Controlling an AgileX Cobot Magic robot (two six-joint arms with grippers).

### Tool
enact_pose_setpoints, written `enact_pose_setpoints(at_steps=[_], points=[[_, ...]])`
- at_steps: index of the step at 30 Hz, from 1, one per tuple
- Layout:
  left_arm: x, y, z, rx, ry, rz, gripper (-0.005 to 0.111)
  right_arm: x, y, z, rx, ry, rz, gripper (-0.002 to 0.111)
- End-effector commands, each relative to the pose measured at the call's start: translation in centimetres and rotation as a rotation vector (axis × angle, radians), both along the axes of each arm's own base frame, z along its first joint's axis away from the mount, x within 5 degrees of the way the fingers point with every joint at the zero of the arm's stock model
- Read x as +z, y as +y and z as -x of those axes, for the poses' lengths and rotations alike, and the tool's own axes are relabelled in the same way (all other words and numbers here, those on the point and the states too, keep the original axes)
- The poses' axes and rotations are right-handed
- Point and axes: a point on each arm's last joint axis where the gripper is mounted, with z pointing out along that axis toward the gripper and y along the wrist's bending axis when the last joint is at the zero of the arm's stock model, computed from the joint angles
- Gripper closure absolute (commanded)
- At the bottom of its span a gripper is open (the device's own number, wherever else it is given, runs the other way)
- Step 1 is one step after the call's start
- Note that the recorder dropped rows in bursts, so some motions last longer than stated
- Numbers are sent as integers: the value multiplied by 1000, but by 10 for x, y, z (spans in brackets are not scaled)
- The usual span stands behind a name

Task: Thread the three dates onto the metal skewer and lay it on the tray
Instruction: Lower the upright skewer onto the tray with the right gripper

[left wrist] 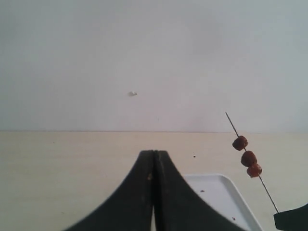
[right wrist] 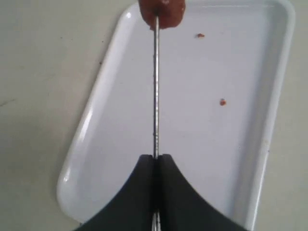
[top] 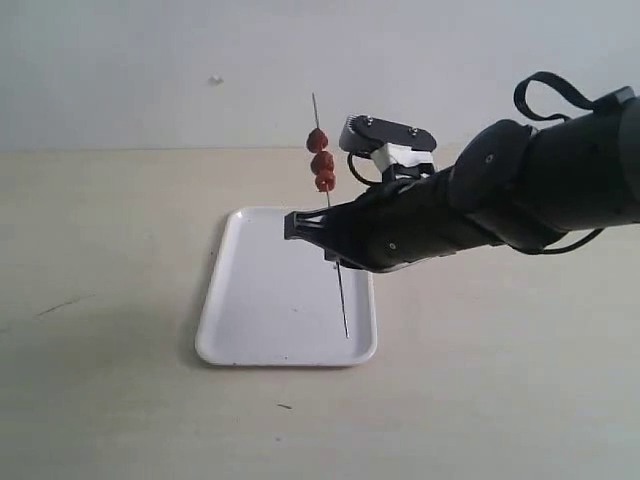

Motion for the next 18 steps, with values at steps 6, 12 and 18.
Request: enact_pose_setpoints(at_steps=[6,12,18], points=[[3,-3,6,-24,-25,6,107,-8,5,11,-44,31,-23,108],[3,-3,6,-24,-25,6,107,-26,11,12,-52,89,-16,108],[3,-2,6,-22,-25,5,107,-48,12,10,-57,144,10,108]])
